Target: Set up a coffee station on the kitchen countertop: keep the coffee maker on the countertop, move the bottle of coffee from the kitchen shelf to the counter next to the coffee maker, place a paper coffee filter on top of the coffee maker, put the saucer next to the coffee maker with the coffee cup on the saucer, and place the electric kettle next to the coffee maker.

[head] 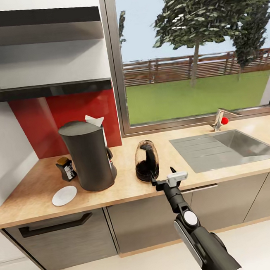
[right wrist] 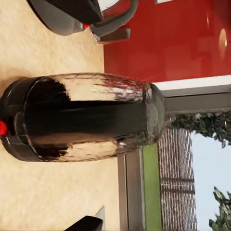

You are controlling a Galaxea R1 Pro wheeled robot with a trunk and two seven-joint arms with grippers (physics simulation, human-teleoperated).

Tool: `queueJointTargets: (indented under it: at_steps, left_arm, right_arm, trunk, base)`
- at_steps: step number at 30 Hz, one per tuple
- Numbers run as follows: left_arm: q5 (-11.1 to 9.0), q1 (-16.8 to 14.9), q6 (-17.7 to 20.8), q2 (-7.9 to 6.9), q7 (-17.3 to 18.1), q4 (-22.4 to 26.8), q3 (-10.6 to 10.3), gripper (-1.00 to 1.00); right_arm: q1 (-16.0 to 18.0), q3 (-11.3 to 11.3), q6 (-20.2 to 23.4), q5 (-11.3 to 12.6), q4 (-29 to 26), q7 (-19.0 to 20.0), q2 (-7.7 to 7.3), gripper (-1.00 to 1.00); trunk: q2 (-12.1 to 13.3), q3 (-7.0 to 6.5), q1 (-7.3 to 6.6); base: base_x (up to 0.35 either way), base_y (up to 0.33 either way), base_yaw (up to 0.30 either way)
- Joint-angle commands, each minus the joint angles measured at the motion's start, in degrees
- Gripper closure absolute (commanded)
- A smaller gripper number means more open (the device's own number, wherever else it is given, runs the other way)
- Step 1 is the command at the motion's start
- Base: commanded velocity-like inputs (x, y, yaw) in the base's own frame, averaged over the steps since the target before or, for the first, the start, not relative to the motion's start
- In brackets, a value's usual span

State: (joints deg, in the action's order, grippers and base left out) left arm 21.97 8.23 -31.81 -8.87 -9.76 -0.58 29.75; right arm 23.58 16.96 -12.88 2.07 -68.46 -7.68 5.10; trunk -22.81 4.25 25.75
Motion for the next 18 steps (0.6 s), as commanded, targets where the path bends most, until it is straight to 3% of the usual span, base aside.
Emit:
queueJointTargets:
  at_steps: [1,8,18]
  left_arm:
    - [0.6,-0.1,1.1,-0.02,-0.4,0.0,0.2,-1.0]
    - [0.6,-0.2,5.4,0.24,-0.4,0.1,0.2,-1.0]
    - [0.6,-0.2,5.7,0.43,-0.4,0.1,0.2,-1.0]
  right_arm:
    - [0.1,0.2,-0.2,0.2,-0.3,-0.4,-0.05,-1.0]
    - [0.1,0.5,-0.2,0.2,-1.8,-0.6,-0.18,-1.0]
    - [0.1,0.5,-0.1,0.0,-0.5,-0.6,-0.2,-1.0]
  trunk:
    - [-0.1,0.11,0.04]
    - [-0.1,0.11,0.04]
    - [-0.1,0.11,0.04]
  base:
    - [0.0,0.0,0.0]
    - [0.0,0.0,0.0]
    - [0.067,0.0,0.0]
